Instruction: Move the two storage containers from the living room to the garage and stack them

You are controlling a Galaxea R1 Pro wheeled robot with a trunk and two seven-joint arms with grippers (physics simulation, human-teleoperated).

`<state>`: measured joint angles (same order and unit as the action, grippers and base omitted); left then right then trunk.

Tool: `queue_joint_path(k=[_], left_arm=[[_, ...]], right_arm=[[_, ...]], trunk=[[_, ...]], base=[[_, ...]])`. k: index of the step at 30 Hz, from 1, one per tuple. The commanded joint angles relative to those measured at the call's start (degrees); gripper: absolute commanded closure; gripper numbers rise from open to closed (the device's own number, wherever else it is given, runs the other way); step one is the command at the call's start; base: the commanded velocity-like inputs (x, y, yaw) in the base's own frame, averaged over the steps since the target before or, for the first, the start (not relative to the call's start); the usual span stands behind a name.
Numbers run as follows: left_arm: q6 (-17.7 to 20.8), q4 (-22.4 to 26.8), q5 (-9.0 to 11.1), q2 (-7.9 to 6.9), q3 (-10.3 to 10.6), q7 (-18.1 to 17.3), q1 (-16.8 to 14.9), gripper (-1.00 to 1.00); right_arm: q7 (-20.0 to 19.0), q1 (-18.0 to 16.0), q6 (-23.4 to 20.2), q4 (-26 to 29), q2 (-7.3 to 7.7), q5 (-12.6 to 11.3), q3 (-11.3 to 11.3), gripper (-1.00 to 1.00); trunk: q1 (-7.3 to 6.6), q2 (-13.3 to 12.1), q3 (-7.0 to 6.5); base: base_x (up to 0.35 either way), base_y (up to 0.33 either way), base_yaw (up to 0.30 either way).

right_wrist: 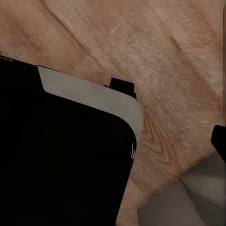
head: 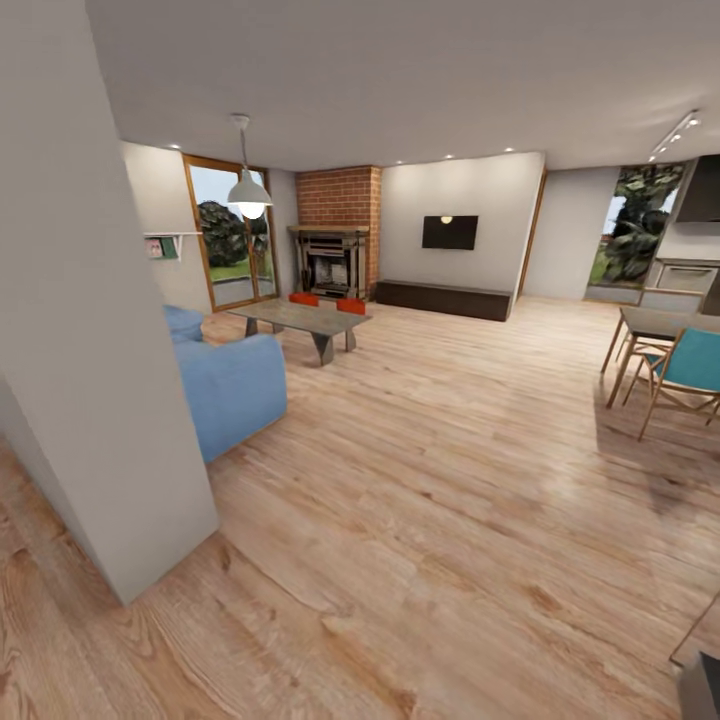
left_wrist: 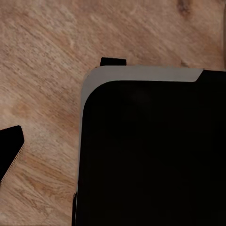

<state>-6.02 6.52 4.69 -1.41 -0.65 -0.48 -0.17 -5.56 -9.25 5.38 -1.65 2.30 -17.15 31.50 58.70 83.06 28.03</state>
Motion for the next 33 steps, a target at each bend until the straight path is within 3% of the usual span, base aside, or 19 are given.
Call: queue_joint_path(k=[1, 33], left_arm=[[-0.13, -0.01, 0.49, 0.00, -0.02, -0.05, -0.01, -1.00], [-0.13, -0.01, 0.49, 0.00, -0.02, -0.05, -0.02, -1.00]], right_arm=[[-0.33, -0.06, 0.33, -0.17, -0.01, -0.61, 0.40, -1.00], [-0.33, -0.07, 0.52, -0.19, -0.01, -0.51, 0.40, -1.00]], trunk=[[0.03, 0.02, 0.05], [0.03, 0.02, 0.05]], base=[[0.322, 0.000, 0.000], [0.322, 0.000, 0.000]])
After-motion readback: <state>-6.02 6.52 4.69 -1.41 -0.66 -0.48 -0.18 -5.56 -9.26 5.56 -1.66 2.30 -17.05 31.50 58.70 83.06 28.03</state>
